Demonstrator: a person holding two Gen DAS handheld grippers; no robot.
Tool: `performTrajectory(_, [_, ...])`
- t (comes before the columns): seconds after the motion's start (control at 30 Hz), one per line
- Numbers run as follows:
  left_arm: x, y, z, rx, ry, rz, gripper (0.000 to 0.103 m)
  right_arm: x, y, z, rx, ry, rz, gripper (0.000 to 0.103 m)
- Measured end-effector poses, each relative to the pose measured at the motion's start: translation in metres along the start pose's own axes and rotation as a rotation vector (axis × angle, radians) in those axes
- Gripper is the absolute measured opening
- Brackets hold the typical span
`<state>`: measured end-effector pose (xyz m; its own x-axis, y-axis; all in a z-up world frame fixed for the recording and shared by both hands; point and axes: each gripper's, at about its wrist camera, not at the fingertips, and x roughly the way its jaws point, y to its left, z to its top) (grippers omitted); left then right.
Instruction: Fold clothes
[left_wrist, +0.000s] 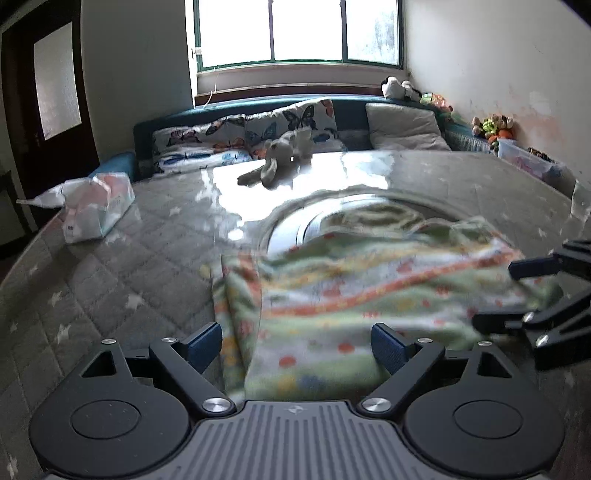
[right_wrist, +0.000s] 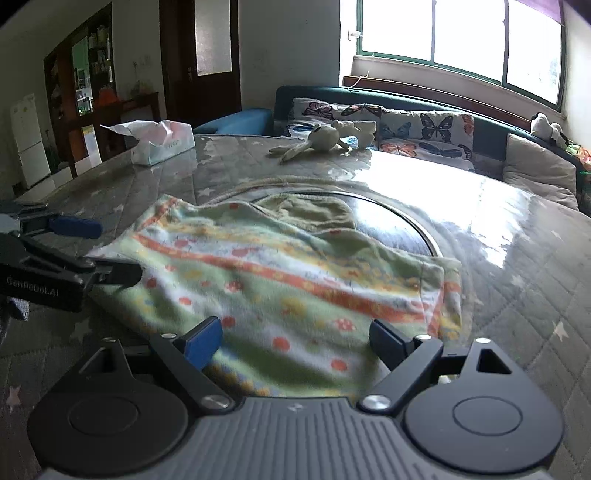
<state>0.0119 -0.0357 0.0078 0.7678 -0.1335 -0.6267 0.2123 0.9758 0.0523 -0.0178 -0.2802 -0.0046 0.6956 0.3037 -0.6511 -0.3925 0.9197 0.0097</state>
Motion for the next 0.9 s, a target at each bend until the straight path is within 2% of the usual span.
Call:
performTrajectory(0.27, [-0.012, 0.019, -0.012, -0.072, 0.001, 0.001, 0.09, -0.015, 0.002, -0.006, -0.028, -0.004, -0.031, 0.09])
performTrajectory(0.5, [-0.018, 0.029, -0.001, -0.1, -0.041, 0.029, 0.099, -0.003, 0.016, 0.016, -0.023, -0.053, 0.0, 0.094])
performTrajectory(0.7, [-0.009, 0.038, -0.009, -0.13, 0.002, 0.05, 0.103, 0.015, 0.038, 0.016, -0.058, -0.012, 0.052, 0.096])
performTrajectory(0.9, [-0.009, 0.043, -0.018, -0.157, 0.023, 0.049, 0.103, 0.006, 0.045, 0.002, -0.091, -0.001, 0.097, 0.1])
